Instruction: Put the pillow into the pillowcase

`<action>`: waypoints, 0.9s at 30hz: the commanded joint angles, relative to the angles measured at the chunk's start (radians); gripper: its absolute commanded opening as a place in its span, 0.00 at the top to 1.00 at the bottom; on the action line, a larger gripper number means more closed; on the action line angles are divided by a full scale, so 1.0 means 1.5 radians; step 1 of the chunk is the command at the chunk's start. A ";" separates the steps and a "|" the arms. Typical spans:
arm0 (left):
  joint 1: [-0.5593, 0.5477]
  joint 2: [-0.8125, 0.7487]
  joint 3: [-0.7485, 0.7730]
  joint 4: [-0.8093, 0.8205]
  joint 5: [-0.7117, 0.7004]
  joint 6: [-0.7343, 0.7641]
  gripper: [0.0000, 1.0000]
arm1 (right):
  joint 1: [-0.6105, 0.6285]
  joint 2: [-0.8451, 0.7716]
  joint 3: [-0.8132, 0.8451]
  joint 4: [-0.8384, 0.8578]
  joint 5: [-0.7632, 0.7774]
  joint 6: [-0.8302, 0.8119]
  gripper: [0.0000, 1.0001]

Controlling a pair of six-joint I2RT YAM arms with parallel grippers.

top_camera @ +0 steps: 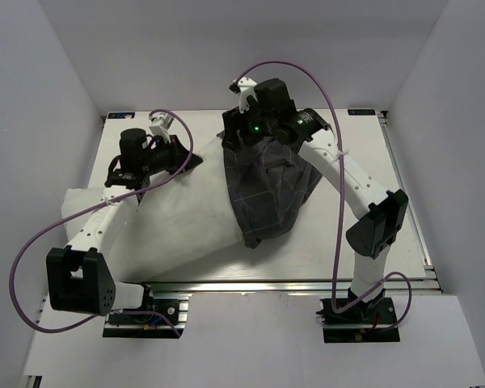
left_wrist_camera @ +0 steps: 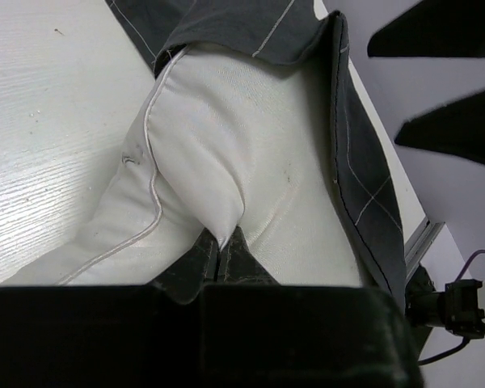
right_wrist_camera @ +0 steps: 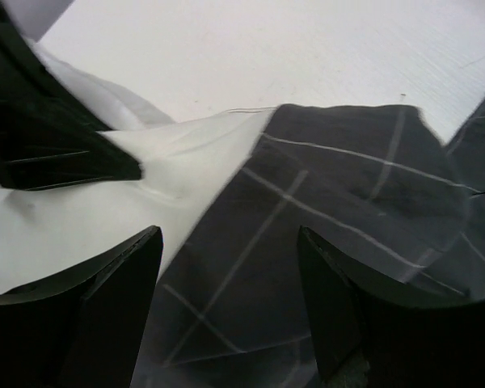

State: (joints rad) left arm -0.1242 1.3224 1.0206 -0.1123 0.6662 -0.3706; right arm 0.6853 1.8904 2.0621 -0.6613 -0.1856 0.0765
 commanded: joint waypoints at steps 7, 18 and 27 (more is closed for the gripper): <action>-0.005 -0.068 -0.002 0.070 0.016 -0.036 1.00 | 0.071 -0.048 -0.008 -0.006 0.188 0.070 0.27; -0.005 -0.125 -0.044 0.119 0.020 -0.072 1.00 | 0.096 -0.029 -0.039 0.030 0.344 0.041 0.29; -0.005 -0.147 -0.060 0.122 0.011 -0.073 1.00 | 0.103 -0.078 -0.041 0.070 0.209 0.029 0.97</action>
State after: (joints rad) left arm -0.1265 1.1629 0.9237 -0.0311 0.6502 -0.4541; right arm 0.8337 1.8473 1.9987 -0.6327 0.2283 0.1177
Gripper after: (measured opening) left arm 0.034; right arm 0.094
